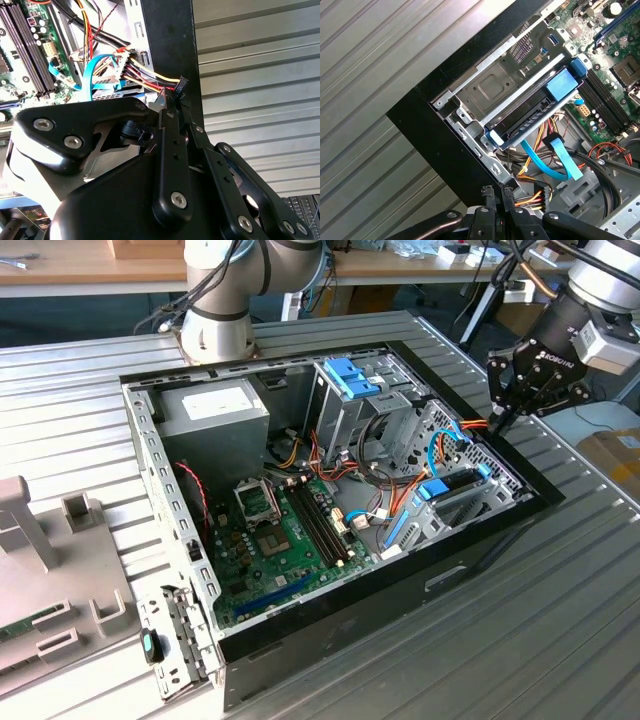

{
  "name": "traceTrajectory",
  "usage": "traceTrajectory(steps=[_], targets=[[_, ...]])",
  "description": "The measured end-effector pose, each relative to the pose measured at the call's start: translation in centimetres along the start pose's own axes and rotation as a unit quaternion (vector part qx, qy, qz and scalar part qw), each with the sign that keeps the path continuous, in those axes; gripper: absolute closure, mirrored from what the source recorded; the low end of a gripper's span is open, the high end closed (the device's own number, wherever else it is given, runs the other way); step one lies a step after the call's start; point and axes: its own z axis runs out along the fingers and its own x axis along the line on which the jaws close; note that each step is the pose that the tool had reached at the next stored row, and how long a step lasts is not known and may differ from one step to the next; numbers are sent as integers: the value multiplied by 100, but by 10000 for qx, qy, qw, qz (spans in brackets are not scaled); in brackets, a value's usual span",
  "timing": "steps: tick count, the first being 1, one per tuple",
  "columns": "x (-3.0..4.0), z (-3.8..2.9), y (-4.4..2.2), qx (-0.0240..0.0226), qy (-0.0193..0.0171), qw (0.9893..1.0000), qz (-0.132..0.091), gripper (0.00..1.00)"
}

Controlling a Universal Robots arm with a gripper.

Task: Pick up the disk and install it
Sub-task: 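Insert the first disk wire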

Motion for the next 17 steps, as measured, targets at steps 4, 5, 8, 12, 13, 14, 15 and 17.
traceTrajectory(steps=[4,5,8,12,13,14,15,17], targets=[[-85,0,74,9,-6,10000,0,84],[-103,1,90,9,-6,10000,0,84],[-161,1,141,9,-5,10000,0,84],[-238,3,215,11,-4,10000,75,84],[-243,3,218,11,-3,9999,111,84],[-244,4,220,12,-3,9999,149,84],[-245,5,221,14,-2,9997,254,84],[-247,5,222,17,1,9992,411,84]])
